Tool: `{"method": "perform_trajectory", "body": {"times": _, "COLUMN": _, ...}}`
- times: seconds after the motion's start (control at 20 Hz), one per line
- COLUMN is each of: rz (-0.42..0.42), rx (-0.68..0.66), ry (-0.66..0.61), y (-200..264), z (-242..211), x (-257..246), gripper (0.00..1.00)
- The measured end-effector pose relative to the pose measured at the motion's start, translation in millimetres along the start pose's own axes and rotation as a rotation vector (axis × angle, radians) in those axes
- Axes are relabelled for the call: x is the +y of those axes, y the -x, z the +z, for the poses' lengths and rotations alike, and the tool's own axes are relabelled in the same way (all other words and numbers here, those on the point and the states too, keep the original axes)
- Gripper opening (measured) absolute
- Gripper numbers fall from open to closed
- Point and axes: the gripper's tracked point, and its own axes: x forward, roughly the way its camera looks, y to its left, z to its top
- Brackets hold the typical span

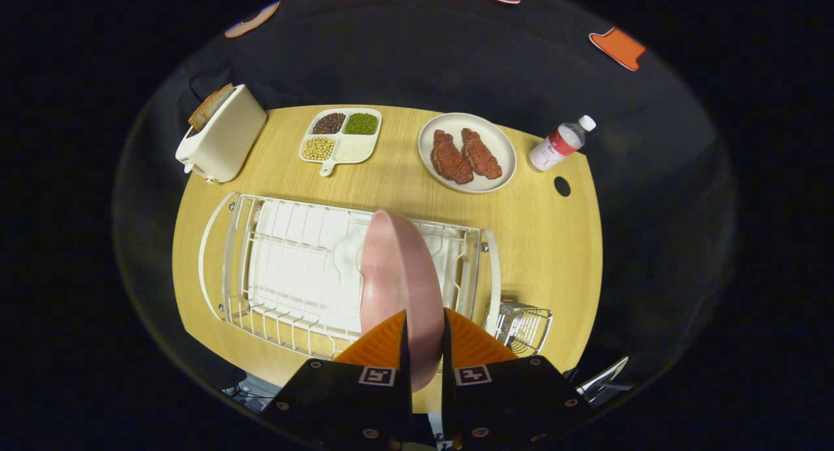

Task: Take the plate from the dish rack, then take the spoon from the basket and place it into the plate.

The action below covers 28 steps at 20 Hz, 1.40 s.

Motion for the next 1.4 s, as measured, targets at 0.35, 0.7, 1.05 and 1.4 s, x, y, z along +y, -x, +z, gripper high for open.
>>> {"method": "perform_trajectory", "body": {"times": 0.35, "rz": 0.007, "rx": -0.050, "ry": 0.042, "y": 32.5, "z": 20.7, "x": 8.1, "gripper": 0.14}}
{"method": "perform_trajectory", "body": {"times": 0.7, "rz": 0.057, "rx": -0.113, "ry": 0.004, "y": 67.0, "z": 10.6, "x": -4.6, "gripper": 0.14}}
{"method": "perform_trajectory", "body": {"times": 1.05, "rz": 0.162, "rx": -0.155, "ry": -0.061, "y": 90.8, "z": -39.1, "x": -13.0, "gripper": 0.14}}
{"method": "perform_trajectory", "body": {"times": 1.4, "rz": 0.305, "rx": -0.146, "ry": -0.157, "y": 85.3, "z": -106.6, "x": -8.4, "gripper": 0.14}}
